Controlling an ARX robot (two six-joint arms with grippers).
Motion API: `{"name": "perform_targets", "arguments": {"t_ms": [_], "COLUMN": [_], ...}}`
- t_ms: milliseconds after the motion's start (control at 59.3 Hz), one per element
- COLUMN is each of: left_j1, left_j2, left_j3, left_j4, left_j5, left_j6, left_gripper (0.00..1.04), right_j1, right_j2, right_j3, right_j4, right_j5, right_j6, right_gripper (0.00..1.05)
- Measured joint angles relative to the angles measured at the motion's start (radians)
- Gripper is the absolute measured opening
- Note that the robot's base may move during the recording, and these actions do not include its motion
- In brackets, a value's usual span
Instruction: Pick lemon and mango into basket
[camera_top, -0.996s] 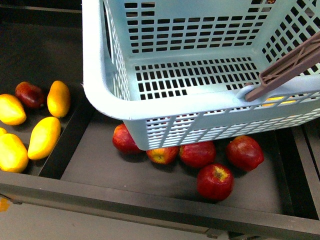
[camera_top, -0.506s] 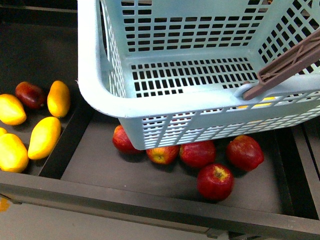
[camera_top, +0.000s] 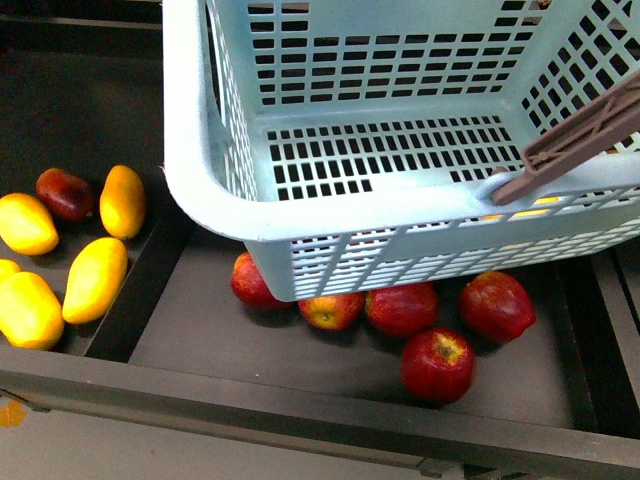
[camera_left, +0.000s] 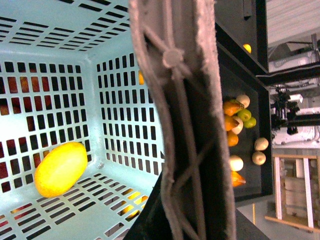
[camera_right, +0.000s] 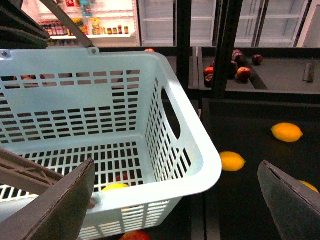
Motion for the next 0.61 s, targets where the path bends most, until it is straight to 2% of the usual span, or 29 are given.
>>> {"name": "perform_targets", "arguments": {"t_ms": [135, 608], "left_j1": [-0.005, 0.010], "left_j2": [0.000, -0.001], "left_j3": [0.000, -0.002], "left_j4": [0.000, 0.000], "left_j5": [0.022, -0.001], "left_j6": [-0.011, 0.002], "left_gripper": [0.05, 0.05], "right_j1": [0.000, 0.001], "right_j2": [-0.001, -0.005], "right_j3": [0.000, 0.000], "right_j4": [0.000, 0.001], "right_j5": [0.000, -0.003], "right_j6": [0.000, 0.000], "right_gripper": [0.96, 0.96]}}
